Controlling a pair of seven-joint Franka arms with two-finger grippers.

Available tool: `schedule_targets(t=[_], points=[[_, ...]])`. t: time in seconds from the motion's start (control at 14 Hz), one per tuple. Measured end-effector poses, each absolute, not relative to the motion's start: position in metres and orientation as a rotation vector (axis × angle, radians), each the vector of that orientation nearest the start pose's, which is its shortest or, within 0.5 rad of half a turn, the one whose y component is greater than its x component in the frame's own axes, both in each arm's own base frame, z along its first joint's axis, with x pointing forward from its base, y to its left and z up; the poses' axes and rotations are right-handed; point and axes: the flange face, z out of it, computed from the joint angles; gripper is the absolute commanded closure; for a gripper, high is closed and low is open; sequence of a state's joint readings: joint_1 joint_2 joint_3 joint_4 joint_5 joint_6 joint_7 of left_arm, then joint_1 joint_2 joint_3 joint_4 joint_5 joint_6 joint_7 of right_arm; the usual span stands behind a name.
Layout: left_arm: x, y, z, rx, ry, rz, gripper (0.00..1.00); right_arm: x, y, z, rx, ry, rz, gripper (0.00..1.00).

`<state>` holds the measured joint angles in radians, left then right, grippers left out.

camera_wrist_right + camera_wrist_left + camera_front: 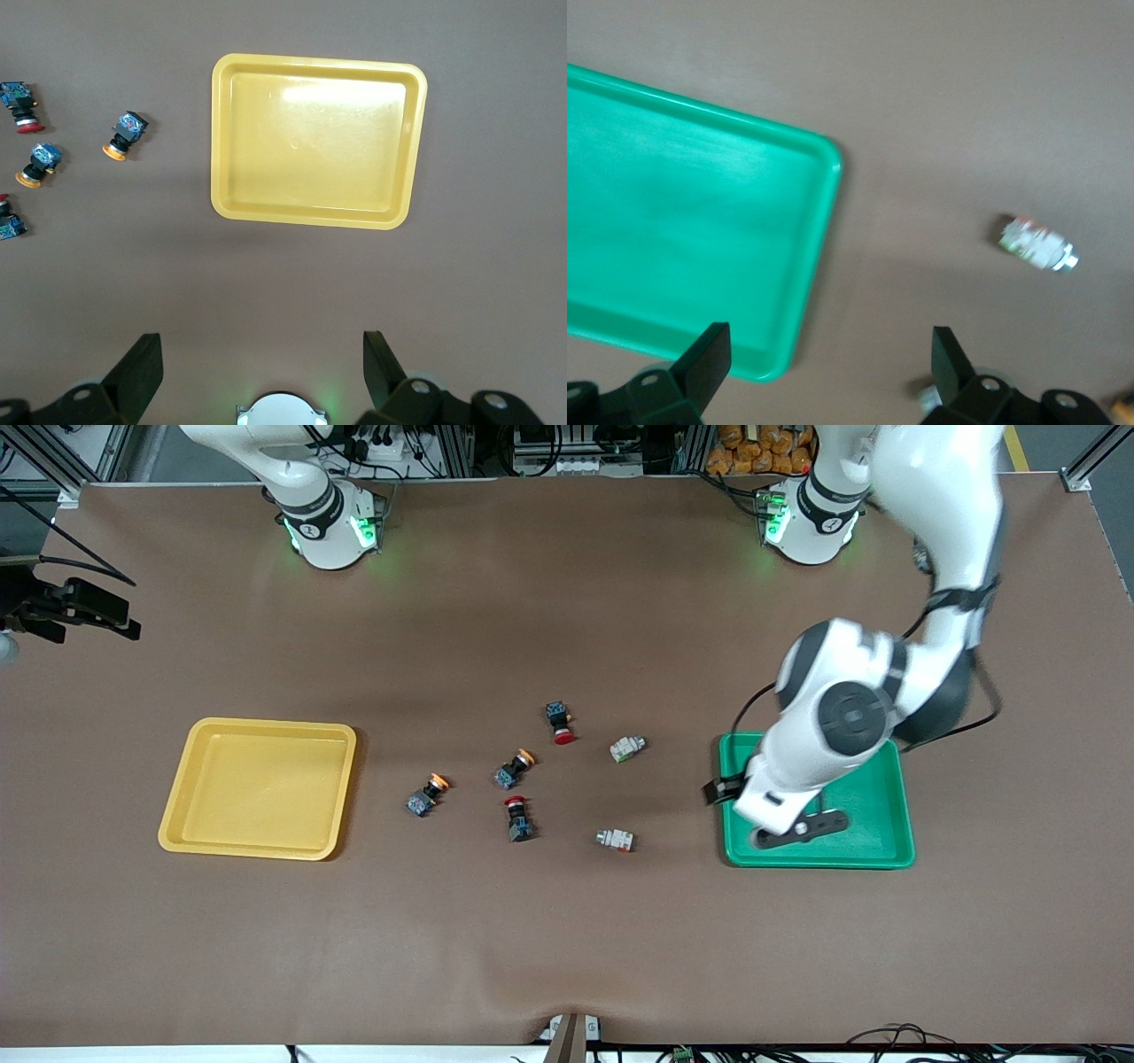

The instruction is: Place green and yellow buttons in trays

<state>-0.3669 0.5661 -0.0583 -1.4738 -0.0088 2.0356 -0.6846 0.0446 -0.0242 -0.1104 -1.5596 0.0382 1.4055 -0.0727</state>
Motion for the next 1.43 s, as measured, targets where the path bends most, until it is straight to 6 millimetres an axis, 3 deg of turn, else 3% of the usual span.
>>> schedule_targets(t=[0.36,0.64,1.14,1.43], points=[[0.654,-0.335,0.292,-3.148,-0.851,-0.104,0.00,0.530,-0.030,0.628,-3.087,-0.021,0.181,0.00],[0.645,-0.376,0.270,-3.152,-1.106,-0.190,0.00,0.548,-0.015,0.613,-3.096,-0.060,0.131,0.00],[0.658,-0.389,0.235,-3.203,-1.218,-0.316,0.00,0.589,0.030,0.549,-3.087,-0.158,0.163,0.00],[0.653,-0.397,0.218,-3.224,-1.217,-0.341,0.00,0.613,0.041,0.489,-3.028,-0.134,0.246,0.00]])
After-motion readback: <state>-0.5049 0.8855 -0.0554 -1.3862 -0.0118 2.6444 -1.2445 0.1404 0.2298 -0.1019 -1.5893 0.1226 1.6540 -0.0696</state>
